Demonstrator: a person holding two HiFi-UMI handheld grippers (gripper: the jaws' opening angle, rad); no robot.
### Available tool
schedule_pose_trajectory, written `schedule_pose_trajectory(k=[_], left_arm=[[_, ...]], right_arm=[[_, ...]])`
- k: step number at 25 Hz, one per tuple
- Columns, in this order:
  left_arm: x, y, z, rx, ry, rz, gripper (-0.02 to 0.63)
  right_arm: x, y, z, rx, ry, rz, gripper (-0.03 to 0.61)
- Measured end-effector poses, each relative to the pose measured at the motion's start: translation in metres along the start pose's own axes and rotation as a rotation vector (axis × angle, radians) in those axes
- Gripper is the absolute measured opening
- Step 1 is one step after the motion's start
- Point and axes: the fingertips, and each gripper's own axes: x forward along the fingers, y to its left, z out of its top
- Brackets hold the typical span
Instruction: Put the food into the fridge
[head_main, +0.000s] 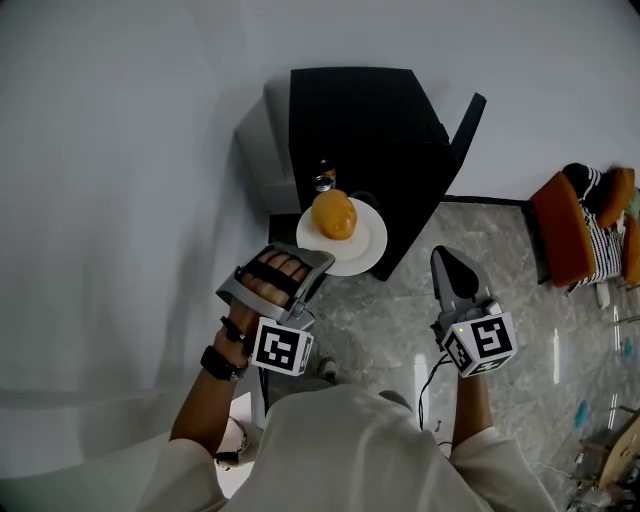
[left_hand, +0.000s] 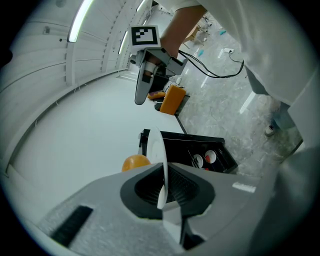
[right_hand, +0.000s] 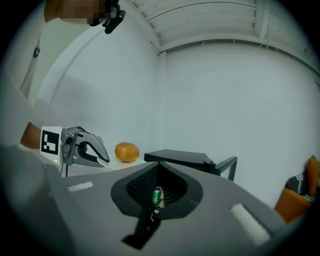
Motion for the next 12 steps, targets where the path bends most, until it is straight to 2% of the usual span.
schedule_pose_trajectory(k=[7, 12], left_arm=[[0.038, 0.0, -0.022, 0.019, -0.035, -0.002, 0.021], [0.079, -0.001, -0.033, 0.042, -0.029, 0.01, 0.021]], right_arm=[[0.034, -0.017, -0.01, -0.042, 0.013, -0.064, 0.006], [0.061, -0.042, -0.036, -0.039, 0.031, -0.089, 0.006]])
